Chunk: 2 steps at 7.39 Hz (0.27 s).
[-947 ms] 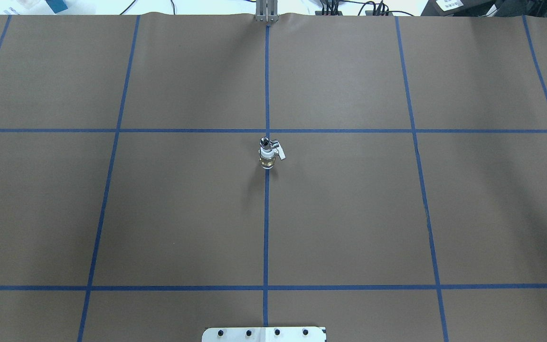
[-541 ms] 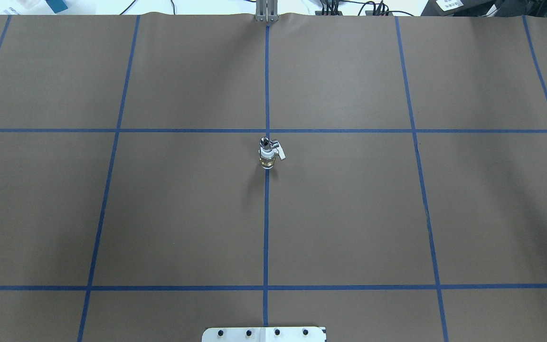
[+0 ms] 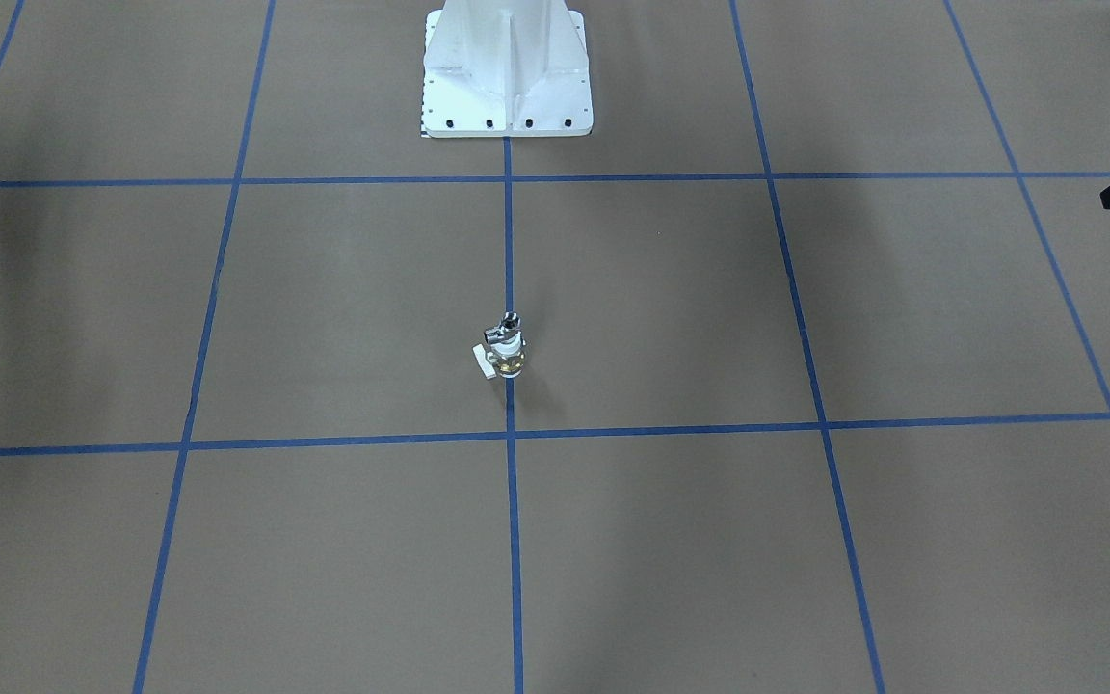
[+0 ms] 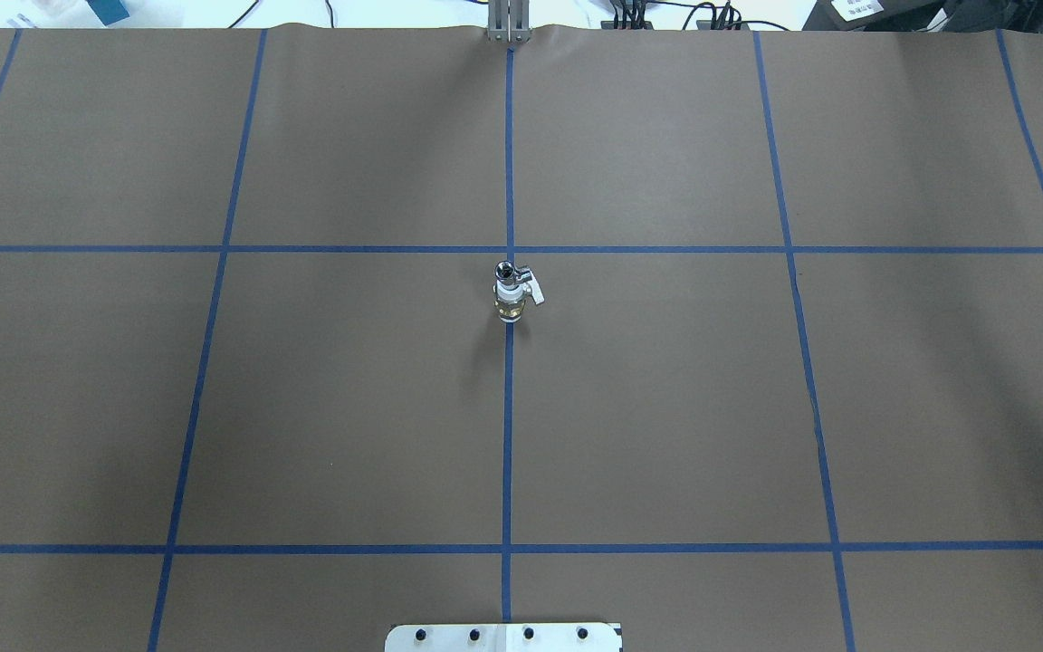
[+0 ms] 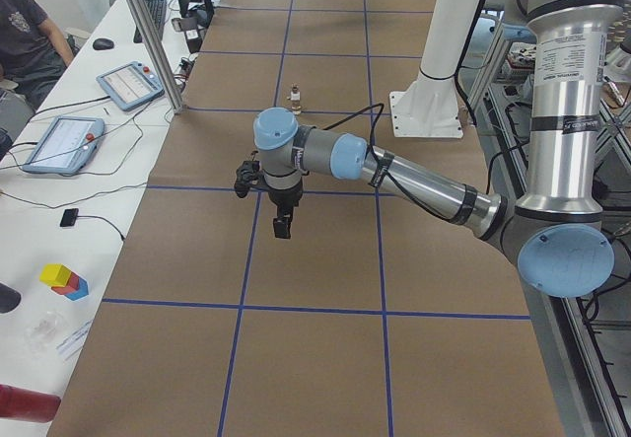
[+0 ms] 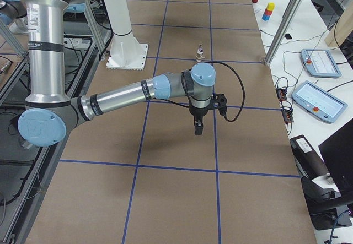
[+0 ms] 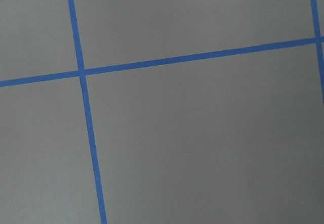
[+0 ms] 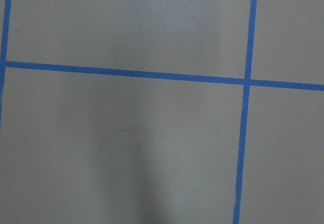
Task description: Assemble PPR valve and pipe with both arms
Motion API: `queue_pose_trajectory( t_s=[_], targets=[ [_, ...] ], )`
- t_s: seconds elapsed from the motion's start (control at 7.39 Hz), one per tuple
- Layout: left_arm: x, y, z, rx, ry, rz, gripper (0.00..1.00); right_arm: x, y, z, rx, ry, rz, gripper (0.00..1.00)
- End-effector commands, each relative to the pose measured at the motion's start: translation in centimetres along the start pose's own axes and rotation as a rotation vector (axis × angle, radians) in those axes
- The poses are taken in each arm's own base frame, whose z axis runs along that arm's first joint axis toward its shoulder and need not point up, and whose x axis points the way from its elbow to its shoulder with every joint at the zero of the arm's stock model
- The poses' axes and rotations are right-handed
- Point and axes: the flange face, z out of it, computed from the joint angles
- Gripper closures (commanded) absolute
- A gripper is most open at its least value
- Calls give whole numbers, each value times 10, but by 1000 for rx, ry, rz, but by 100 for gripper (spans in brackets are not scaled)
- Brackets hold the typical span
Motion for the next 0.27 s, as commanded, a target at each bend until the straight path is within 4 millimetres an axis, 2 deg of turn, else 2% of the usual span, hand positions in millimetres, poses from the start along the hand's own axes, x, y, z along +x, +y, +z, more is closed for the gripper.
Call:
queue_pose_trajectory(
  t_s=[0.0,0.14],
  targets=[
    [0,0,0,0,0,-4,0,0,0,0,1,0,-1,1],
    [0,-1,1,-2,-2,-4,0,-1,-1,-1,2,1,-2,1]
  ],
)
